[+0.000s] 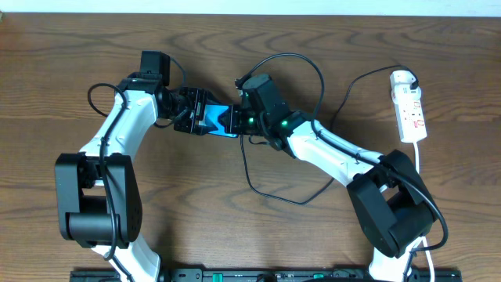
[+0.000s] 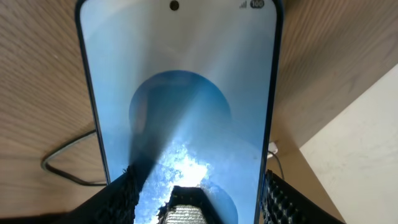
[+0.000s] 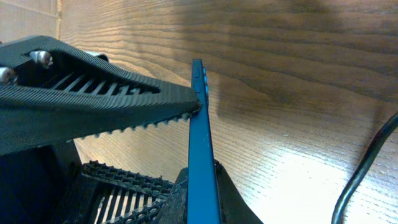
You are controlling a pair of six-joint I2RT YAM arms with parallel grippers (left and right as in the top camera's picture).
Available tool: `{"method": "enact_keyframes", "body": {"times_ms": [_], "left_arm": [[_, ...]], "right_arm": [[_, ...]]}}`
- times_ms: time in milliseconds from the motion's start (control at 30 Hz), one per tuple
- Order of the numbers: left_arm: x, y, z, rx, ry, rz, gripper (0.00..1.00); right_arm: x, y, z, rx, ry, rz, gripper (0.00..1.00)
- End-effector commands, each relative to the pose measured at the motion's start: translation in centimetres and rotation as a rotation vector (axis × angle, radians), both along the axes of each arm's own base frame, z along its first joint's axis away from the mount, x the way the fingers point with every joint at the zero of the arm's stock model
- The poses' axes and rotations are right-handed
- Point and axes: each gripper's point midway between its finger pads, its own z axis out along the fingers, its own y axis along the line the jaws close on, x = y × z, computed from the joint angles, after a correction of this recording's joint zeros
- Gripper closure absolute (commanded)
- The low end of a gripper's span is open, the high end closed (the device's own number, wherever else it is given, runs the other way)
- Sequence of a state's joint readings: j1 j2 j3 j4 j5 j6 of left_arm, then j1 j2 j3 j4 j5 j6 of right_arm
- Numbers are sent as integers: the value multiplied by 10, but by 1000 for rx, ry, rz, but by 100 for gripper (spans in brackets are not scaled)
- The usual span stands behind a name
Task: Plug charger to phone and switch on socket
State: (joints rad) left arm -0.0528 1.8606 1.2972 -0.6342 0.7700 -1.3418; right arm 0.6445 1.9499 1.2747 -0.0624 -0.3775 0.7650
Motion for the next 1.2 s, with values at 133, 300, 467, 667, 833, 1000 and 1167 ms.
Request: {"method": "enact_keyframes", "body": {"times_ms": [133,300,467,667,833,1000,1167], "left_arm": [[1,-8,16,-27,-124,-99,38],[20,-17,34,-60,-353,-220,38],[41,-27,59,-101,-602,-316,38],[54,-23,83,-161,-733,-330,38],[63,-9,90,-164,-763,-291,38],[82,-6,116,-200,-854,-239,39],[91,-6,132,-214,-915,-216,39]], "right_arm": [[40,-33,22,115,58,-142,99],[57,-50,35,200,93,-193,99],[72,-56,58,322,120,-224,98],[91,-57,95,459,102,-265,99],[99,-53,121,592,164,-319,98],[98,-47,131,748,405,-439,98],[91,-31,130,785,501,-480,99]]}}
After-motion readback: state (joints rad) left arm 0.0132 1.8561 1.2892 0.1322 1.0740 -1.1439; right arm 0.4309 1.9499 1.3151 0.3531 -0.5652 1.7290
